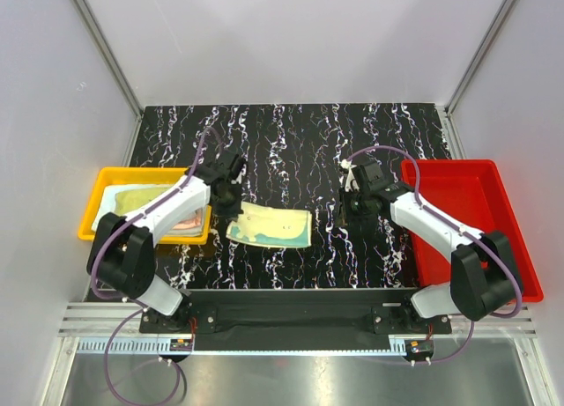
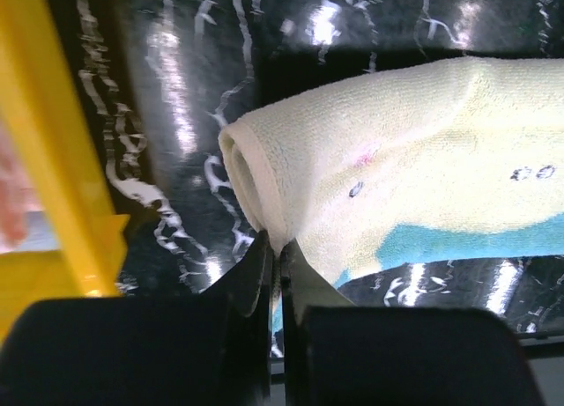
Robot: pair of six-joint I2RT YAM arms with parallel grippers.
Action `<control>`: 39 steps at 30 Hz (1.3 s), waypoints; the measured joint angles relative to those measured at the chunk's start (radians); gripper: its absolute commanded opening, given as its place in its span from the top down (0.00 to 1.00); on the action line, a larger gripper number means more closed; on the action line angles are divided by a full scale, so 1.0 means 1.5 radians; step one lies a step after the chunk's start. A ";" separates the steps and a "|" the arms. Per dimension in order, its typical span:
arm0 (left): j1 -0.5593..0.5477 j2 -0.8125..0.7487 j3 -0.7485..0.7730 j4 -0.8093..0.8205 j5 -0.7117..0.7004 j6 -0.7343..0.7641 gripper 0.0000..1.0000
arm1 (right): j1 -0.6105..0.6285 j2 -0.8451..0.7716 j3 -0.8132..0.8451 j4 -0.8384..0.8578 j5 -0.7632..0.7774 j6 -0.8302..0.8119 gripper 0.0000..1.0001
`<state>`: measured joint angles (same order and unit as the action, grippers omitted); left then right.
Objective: Fold and stack the towels
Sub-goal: Neatly place the folded towel into the bin
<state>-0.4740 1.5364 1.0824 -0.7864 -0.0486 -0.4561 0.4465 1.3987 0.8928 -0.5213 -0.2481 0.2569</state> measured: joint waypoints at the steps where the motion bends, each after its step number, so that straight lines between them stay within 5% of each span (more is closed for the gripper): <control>1: 0.008 -0.006 0.005 -0.010 -0.008 0.009 1.00 | 0.000 -0.002 0.000 0.000 0.000 0.000 1.00; 16: 0.211 -0.110 0.125 -0.181 -0.161 0.167 1.00 | 0.000 -0.012 0.001 0.000 0.000 -0.016 1.00; 32: 0.432 -0.074 0.181 -0.112 -0.332 0.256 0.99 | 0.000 -0.015 0.034 -0.003 -0.005 -0.035 1.00; 34: 0.448 -0.060 0.154 -0.064 -0.346 0.264 0.84 | 0.000 -0.015 0.045 -0.003 -0.006 -0.040 1.00; 35: 0.455 -0.045 0.144 -0.049 -0.355 0.266 0.63 | 0.000 -0.015 0.050 -0.003 -0.005 -0.042 0.99; 39: 0.474 0.050 0.169 -0.055 -0.407 0.244 0.44 | 0.000 -0.015 0.057 -0.003 -0.005 -0.050 0.92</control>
<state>0.2375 1.6112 1.3365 -0.8692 -0.6594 -0.0895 0.4465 1.3766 0.9791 -0.5251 -0.2558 0.1822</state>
